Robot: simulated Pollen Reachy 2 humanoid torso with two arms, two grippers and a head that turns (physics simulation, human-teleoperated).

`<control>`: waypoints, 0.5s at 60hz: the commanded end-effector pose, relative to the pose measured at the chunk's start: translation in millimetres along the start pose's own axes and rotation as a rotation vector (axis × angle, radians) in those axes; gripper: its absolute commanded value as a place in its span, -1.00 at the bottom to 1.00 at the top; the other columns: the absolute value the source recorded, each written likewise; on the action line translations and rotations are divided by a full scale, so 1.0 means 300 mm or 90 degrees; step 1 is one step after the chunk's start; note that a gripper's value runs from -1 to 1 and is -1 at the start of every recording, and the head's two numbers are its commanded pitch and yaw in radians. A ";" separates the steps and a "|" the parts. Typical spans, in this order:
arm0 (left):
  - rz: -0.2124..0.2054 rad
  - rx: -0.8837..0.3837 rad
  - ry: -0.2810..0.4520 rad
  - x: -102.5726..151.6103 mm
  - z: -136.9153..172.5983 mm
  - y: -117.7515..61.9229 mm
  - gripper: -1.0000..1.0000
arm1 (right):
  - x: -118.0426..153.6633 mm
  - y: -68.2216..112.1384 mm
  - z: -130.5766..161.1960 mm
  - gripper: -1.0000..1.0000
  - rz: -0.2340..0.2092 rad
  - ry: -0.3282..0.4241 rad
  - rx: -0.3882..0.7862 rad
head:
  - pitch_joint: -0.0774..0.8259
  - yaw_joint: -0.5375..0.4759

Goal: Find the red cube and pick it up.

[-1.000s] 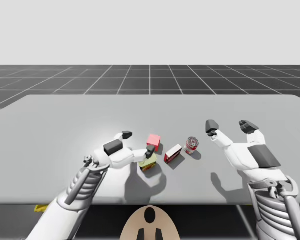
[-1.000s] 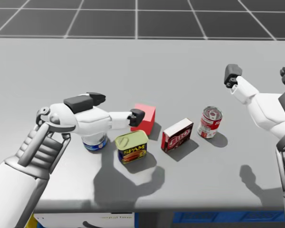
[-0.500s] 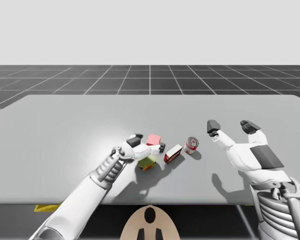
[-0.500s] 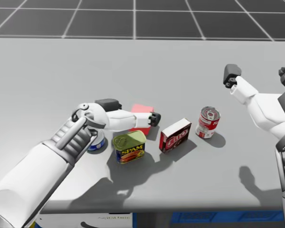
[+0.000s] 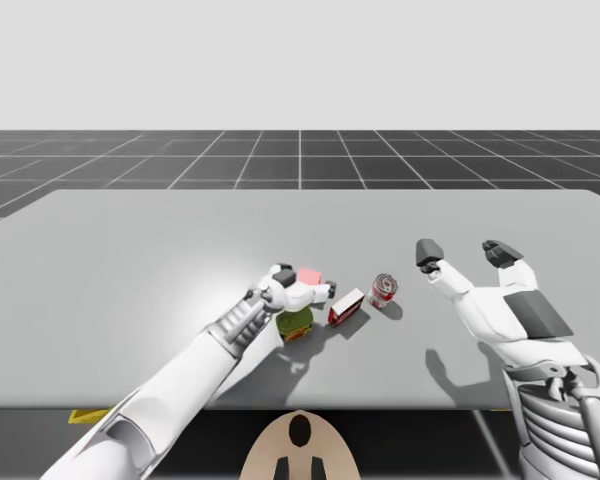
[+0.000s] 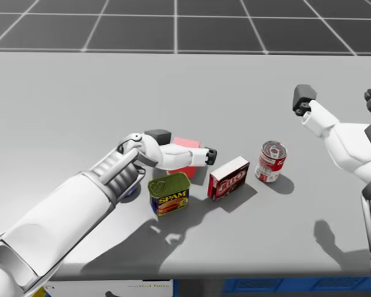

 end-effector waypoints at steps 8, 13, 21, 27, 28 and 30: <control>-0.022 0.125 0.166 0.006 -0.061 -0.143 -1.00 | 0.005 -0.003 0.005 -1.00 -0.008 -0.003 0.001 | 0.53 0.01; -0.038 0.143 0.174 0.006 -0.069 -0.143 -1.00 | 0.008 -0.005 0.006 -1.00 -0.009 -0.004 0.002 | 0.53 0.01; -0.047 0.152 0.189 -0.004 -0.083 -0.142 -1.00 | 0.009 -0.005 0.005 -1.00 -0.010 -0.004 0.004 | 0.53 0.01; -0.049 0.161 0.200 -0.015 -0.086 -0.136 0.84 | 0.009 -0.005 0.006 -1.00 -0.011 -0.004 0.005 | 0.54 0.01; -0.049 0.163 0.200 -0.015 -0.085 -0.135 0.93 | 0.010 -0.005 0.006 -1.00 -0.011 -0.004 0.005 | 0.54 0.01; -0.047 0.162 0.201 -0.016 -0.083 -0.134 0.95 | 0.010 -0.004 0.006 -1.00 -0.011 -0.004 0.005 | 0.54 0.01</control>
